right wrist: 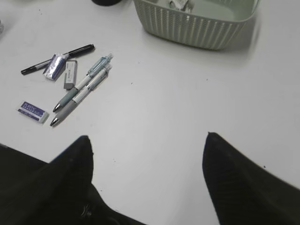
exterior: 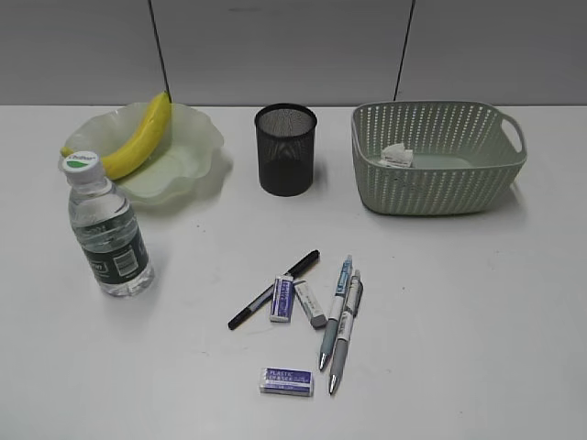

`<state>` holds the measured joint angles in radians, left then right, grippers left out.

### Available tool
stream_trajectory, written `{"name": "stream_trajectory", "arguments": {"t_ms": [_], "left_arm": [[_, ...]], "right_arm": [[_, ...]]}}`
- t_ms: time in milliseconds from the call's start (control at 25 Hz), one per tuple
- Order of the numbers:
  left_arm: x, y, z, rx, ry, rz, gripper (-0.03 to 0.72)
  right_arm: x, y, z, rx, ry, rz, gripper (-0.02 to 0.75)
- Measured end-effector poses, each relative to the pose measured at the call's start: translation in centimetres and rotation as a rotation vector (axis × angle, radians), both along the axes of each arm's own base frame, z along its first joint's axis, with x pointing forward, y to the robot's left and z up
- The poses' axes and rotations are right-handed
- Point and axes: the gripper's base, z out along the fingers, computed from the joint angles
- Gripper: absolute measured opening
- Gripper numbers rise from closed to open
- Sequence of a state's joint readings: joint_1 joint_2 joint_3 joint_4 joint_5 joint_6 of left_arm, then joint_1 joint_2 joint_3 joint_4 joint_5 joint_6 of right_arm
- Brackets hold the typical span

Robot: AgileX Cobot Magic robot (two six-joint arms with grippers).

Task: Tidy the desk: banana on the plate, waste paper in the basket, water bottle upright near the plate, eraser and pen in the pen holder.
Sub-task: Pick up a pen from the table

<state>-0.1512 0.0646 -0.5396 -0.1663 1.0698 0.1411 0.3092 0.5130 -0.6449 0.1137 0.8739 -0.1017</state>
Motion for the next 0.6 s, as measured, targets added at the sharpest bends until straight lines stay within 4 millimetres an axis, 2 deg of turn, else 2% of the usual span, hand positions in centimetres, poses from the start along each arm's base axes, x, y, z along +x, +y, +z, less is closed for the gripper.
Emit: {"name": "stream_trajectory", "arguments": {"t_ms": [200, 320, 440, 600], "left_arm": [[0.1, 0.3, 0.0, 0.029, -0.004, 0.019, 0.507], [0.1, 0.3, 0.0, 0.032, -0.005, 0.020, 0.507], [0.1, 0.3, 0.0, 0.031, -0.005, 0.021, 0.507], [0.1, 0.3, 0.0, 0.031, -0.005, 0.021, 0.507]], "right_arm": [[7.6, 3.1, 0.5, 0.020, 0.249, 0.004, 0.571], [11.6, 4.8, -0.3, 0.074, 0.423, -0.050, 0.568], [15.2, 6.8, -2.6, 0.072, 0.599, -0.087, 0.545], [17.7, 10.8, -5.7, 0.047, 0.750, -0.108, 0.512]]}}
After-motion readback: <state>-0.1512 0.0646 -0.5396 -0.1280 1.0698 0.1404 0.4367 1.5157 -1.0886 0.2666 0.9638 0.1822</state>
